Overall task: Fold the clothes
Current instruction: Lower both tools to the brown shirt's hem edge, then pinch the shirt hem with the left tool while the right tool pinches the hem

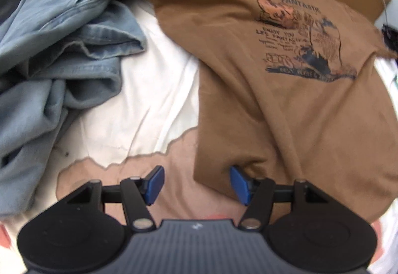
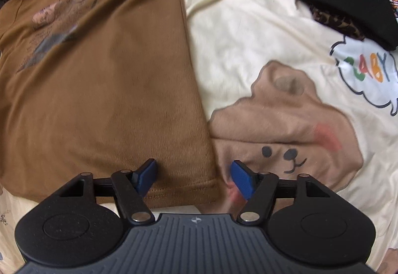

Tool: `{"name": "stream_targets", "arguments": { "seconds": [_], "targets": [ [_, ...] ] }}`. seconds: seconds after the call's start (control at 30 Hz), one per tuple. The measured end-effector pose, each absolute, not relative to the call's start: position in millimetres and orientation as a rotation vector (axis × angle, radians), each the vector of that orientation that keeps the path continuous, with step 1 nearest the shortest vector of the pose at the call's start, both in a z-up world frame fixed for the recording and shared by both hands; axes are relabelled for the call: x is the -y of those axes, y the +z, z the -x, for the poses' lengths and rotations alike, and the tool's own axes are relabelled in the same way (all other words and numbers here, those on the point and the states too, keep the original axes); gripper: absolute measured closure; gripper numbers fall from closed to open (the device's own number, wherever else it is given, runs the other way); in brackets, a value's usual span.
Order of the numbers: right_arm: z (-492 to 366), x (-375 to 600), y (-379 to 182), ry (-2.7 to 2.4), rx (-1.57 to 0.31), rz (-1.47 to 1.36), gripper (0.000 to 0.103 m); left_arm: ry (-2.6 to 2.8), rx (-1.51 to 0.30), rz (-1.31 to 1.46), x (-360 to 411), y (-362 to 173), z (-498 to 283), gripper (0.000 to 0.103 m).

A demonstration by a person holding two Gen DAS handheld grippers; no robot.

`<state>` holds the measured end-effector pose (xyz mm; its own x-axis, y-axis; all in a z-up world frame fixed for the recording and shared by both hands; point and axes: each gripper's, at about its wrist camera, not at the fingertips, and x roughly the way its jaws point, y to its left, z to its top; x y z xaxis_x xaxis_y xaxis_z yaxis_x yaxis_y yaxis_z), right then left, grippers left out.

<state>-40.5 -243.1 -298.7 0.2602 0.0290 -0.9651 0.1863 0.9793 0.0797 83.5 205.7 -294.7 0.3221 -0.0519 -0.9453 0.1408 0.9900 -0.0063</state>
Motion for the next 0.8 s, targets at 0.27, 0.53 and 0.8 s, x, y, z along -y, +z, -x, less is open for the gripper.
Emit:
{"name": "stream_targets", "arguments": {
  "seconds": [0.27, 0.53, 0.8],
  "targets": [
    [39.0, 252.3, -301.2, -0.112, -1.349, -0.269, 0.095, -0.195, -1.242, -0.13, -187.1, -304.8, -84.4, 0.078],
    [35.0, 265.5, -265.3, -0.076, -1.387, -0.262, 0.099, -0.225, -1.239, -0.13, -189.3, -271.0, -70.4, 0.096],
    [40.9, 264.5, -240.1, -0.038, -1.44, -0.243, 0.099, -0.192, -1.265, -0.153, -202.7, -221.8, -63.5, 0.097]
  ]
}}
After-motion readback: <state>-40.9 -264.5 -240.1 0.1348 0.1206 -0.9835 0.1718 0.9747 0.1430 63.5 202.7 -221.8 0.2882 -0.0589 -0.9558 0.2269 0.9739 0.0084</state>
